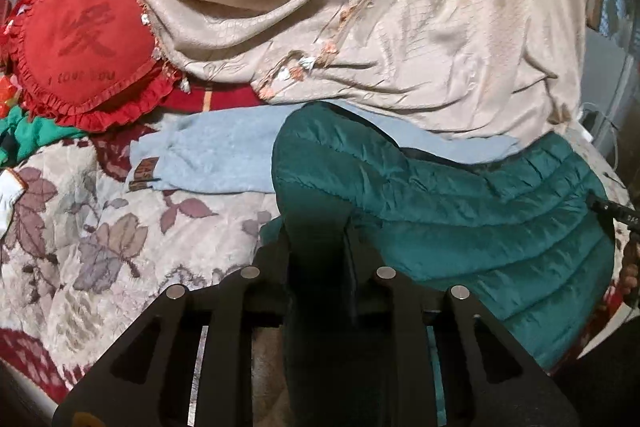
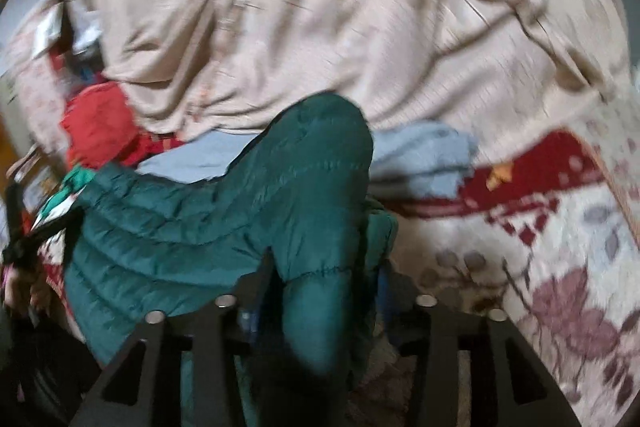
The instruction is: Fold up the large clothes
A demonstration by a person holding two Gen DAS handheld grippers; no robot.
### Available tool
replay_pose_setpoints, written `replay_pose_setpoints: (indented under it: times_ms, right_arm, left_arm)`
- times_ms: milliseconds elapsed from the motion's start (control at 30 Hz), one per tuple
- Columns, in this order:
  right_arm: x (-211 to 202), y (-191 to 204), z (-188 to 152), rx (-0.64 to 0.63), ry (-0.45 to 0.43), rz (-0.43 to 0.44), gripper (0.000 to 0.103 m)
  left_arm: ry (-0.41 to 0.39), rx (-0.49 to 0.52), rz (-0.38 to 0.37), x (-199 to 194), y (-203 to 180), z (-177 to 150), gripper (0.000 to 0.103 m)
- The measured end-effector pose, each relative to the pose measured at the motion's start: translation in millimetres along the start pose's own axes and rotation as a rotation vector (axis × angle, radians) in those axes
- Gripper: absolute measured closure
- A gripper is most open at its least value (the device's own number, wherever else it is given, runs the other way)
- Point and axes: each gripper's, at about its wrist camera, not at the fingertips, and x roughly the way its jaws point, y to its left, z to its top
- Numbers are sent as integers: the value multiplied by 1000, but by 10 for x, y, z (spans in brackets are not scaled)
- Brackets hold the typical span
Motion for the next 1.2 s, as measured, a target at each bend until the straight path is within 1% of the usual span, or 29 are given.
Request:
replay_pose_setpoints:
  times_ms: [67, 100, 133, 167, 233, 267, 300, 333, 367, 433, 500, 533, 567, 600, 633, 667, 700, 733, 767, 833, 900, 1000, 1067, 1200]
  right_arm:
    - [42, -76, 0, 58, 14, -22, 51]
    - [45, -100, 9, 77, 12, -39, 49]
    - [33, -121, 19, 97, 1, -76, 42]
    - [-10, -138, 35, 118, -28, -127, 40]
    - [-108, -144, 63, 160, -81, -199, 39]
    - [-159, -126, 81, 172, -114, -228, 38]
    - [-206, -65, 101, 168, -152, -259, 38]
    - [-227, 30, 130, 141, -181, -264, 38]
    - [-203, 172, 167, 94, -191, -230, 38]
    - [-57, 460, 202, 5, -157, -153, 38]
    - [140, 687, 207, -71, -107, -115, 38]
    - [270, 791, 201, -114, -69, -121, 38]
    - [379, 835, 185, -139, -33, -132, 34]
    - [545, 868, 162, -164, 33, -159, 32]
    - [665, 867, 130, -174, 77, -191, 31]
    - [807, 835, 83, -180, 132, -225, 28]
    - [878, 815, 52, -176, 155, -226, 26]
    - [910, 786, 28, -167, 164, -220, 23]
    - [921, 754, 23, -150, 165, -209, 20]
    - [917, 722, 2, -134, 165, -202, 18]
    - [928, 731, -32, -132, 163, -206, 15]
    - [956, 776, -31, -137, 171, -238, 6]
    - [967, 758, -20, -120, 180, -234, 1]
    - [1008, 699, 24, -85, 193, -200, 0]
  left_arm:
    - [12, -29, 13, 48, 48, 0, 72]
    - [19, -56, 31, 77, 94, 6, 67]
    - [24, -78, 48, 96, 134, 16, 60]
    - [22, -110, 60, 104, 184, 33, 58]
    - [-1, -169, 78, 83, 266, 65, 53]
    - [-23, -205, 97, 61, 307, 101, 51]
    - [-42, -222, 98, 49, 319, 137, 46]
    - [-74, -235, 88, 40, 314, 181, 42]
    - [-90, -239, 84, 49, 293, 218, 41]
    - [-85, -231, 81, 137, 184, 303, 40]
    - [-69, -214, 51, 237, 45, 364, 40]
    - [-63, -195, 43, 290, -34, 386, 40]
    - [-53, -169, 50, 348, -126, 404, 40]
    - [-44, -128, 68, 431, -241, 396, 40]
    - [-38, -103, 83, 485, -305, 370, 39]
    - [-10, -68, 125, 595, -380, 336, 39]
    - [32, -41, 170, 713, -432, 295, 39]
    - [68, -15, 201, 833, -473, 230, 39]
    - [85, -1, 219, 909, -496, 168, 39]
    - [92, 7, 245, 971, -515, 100, 39]
    - [84, 2, 239, 984, -492, 74, 37]
    - [102, -30, 214, 1030, -416, 56, 35]
    - [107, -37, 206, 1044, -396, 57, 35]
    - [112, -37, 207, 1058, -407, 55, 34]
